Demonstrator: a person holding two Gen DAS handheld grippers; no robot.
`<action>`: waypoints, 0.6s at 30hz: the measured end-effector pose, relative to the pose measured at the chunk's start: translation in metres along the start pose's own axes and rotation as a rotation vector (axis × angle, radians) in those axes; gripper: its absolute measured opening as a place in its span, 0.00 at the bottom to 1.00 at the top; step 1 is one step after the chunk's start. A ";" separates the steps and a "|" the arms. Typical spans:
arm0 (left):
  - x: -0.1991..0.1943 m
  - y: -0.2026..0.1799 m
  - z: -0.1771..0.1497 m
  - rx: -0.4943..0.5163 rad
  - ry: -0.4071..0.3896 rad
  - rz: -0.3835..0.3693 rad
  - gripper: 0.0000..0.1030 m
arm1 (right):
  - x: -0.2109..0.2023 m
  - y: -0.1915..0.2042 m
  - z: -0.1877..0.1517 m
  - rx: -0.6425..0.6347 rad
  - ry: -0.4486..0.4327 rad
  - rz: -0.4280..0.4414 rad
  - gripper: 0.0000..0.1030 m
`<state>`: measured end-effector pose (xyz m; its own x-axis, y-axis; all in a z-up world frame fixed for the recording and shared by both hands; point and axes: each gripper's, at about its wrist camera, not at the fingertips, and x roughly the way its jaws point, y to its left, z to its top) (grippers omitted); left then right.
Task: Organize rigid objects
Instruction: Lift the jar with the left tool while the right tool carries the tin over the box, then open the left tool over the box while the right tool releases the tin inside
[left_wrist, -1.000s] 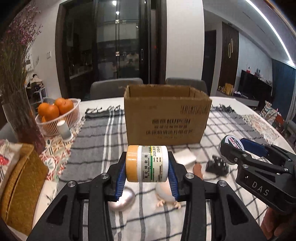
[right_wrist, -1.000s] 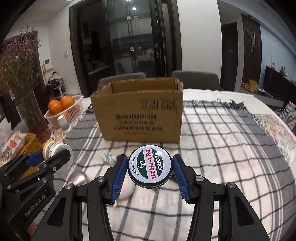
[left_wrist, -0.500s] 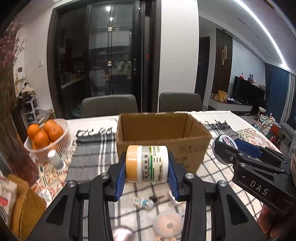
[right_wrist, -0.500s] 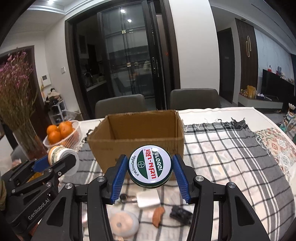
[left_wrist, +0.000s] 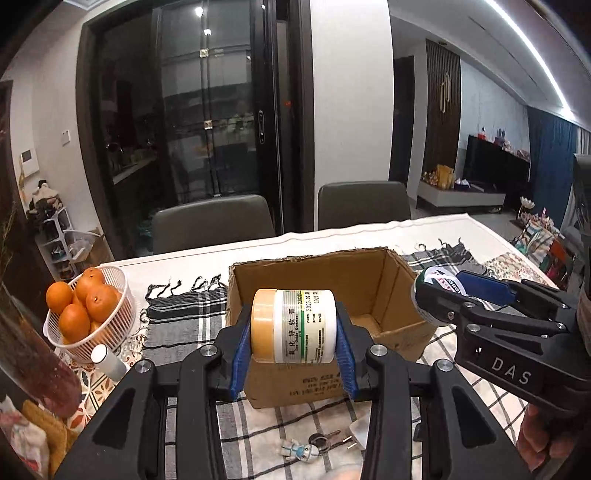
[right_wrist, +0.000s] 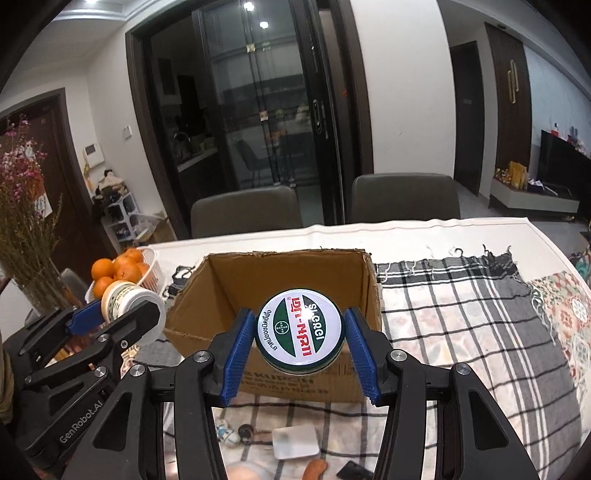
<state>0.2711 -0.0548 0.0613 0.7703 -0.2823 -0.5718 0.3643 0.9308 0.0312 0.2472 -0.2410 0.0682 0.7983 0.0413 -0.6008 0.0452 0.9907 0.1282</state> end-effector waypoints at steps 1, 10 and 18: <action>0.003 0.000 0.002 0.004 0.008 0.000 0.39 | 0.007 -0.001 0.005 -0.004 0.021 0.009 0.50; 0.045 0.002 0.021 0.026 0.113 0.024 0.39 | 0.054 -0.013 0.022 0.001 0.135 0.017 0.50; 0.084 -0.003 0.022 0.061 0.221 0.058 0.39 | 0.077 -0.017 0.027 -0.029 0.190 -0.013 0.50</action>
<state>0.3463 -0.0869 0.0309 0.6595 -0.1650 -0.7334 0.3593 0.9262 0.1147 0.3246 -0.2578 0.0409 0.6698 0.0495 -0.7409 0.0355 0.9945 0.0985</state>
